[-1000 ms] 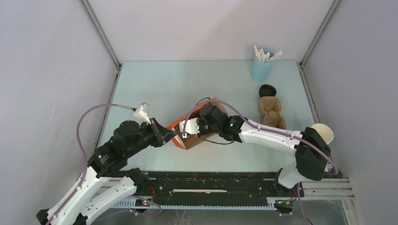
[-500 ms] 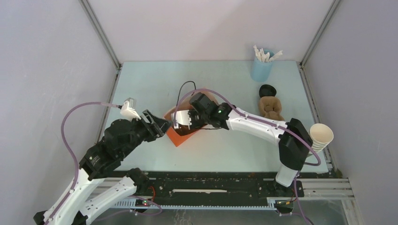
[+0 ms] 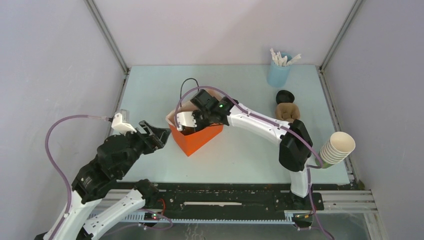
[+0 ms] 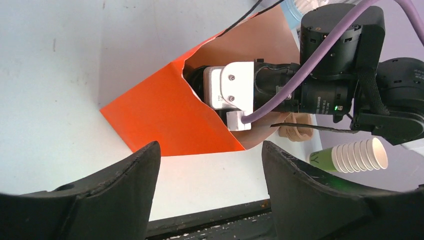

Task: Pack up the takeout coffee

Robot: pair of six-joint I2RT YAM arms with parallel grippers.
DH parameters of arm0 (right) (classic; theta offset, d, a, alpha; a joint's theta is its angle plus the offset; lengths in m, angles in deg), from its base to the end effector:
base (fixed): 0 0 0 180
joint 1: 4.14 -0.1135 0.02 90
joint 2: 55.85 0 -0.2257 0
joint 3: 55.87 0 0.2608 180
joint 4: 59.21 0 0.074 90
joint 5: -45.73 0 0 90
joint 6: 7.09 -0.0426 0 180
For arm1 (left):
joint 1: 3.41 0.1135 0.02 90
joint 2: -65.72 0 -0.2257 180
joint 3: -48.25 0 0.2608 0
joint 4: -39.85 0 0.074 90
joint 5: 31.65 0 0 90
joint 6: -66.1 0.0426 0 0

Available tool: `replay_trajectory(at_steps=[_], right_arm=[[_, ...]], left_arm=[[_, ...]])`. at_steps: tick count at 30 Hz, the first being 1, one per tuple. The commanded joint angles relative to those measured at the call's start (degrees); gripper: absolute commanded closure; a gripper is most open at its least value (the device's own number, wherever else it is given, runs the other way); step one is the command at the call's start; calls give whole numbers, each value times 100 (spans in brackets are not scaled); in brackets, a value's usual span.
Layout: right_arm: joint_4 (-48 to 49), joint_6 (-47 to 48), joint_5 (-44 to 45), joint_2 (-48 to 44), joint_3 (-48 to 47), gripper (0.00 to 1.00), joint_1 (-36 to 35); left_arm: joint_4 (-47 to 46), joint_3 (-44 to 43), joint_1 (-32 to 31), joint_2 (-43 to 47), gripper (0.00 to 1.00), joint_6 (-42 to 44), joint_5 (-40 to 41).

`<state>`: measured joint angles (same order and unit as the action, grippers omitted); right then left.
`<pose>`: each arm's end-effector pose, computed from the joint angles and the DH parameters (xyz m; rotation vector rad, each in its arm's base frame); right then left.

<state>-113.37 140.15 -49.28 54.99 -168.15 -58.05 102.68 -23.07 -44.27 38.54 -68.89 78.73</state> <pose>0.2512 0.3509 0.2383 -2.0727 1.3760 0.0844 0.0962 -0.0636 0.3617 -0.3164 1.9089 -0.6850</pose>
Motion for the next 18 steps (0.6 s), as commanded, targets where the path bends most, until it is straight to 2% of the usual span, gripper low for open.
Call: replay_trajectory(at_steps=[1,8,18], right_arm=[[-1075,159,-208,477,-610,74,102],[-1326,226,-580,882,-850,76,265],[-1198,192,-1057,1361,-807,78,447]], left_arm=[[48,-176,-10,100,21,210,302],[60,-85,-7,244,20,253,341],[81,-63,-9,325,20,280,373]])
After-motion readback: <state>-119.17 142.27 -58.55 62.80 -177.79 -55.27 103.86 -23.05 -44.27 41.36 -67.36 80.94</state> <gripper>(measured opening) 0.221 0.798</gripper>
